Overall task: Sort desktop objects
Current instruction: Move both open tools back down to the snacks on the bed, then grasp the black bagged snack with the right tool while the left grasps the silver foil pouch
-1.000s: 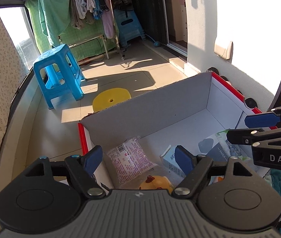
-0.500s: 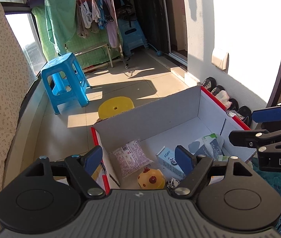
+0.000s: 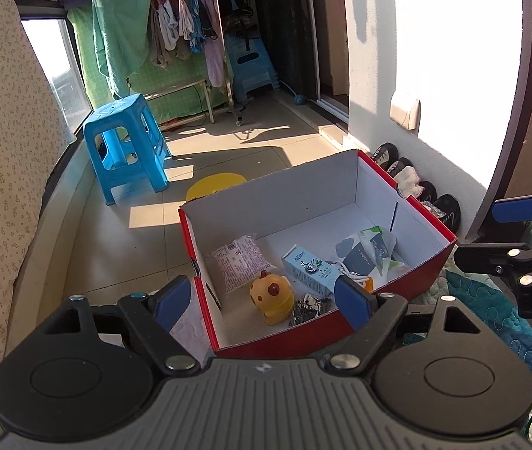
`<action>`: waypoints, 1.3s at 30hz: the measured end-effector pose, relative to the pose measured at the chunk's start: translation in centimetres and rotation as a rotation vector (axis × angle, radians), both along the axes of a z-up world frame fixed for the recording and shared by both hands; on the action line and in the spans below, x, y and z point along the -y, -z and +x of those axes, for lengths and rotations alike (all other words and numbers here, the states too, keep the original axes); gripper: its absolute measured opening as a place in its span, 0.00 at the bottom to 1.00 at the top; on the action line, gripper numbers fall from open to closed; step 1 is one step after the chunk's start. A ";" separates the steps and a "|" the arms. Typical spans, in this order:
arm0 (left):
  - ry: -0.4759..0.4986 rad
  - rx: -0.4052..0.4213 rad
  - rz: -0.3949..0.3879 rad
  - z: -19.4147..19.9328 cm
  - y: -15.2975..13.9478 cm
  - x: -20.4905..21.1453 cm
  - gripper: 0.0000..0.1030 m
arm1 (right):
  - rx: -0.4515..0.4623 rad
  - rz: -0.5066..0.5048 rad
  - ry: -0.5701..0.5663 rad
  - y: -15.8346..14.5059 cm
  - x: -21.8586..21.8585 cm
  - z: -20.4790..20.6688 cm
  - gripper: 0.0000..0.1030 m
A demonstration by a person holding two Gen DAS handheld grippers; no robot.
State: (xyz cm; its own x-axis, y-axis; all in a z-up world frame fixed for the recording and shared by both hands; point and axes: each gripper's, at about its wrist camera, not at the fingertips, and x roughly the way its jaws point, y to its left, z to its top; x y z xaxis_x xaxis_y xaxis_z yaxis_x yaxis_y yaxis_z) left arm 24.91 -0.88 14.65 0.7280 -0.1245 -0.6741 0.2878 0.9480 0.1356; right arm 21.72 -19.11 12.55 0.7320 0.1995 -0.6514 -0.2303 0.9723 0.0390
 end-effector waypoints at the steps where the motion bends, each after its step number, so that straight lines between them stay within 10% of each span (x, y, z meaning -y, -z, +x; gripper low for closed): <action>1: 0.003 -0.002 0.001 -0.5 0.0 -0.1 0.81 | -0.001 0.004 -0.003 0.0 0.1 -0.4 0.63; 27: 0.051 -0.055 -0.017 -11.7 5.3 -0.6 0.81 | -0.117 0.030 -0.015 5.1 1.0 -8.7 0.65; 39: 0.061 -0.082 -0.081 -12.4 9.1 0.1 0.99 | -0.179 0.071 0.078 8.7 2.2 -7.7 0.65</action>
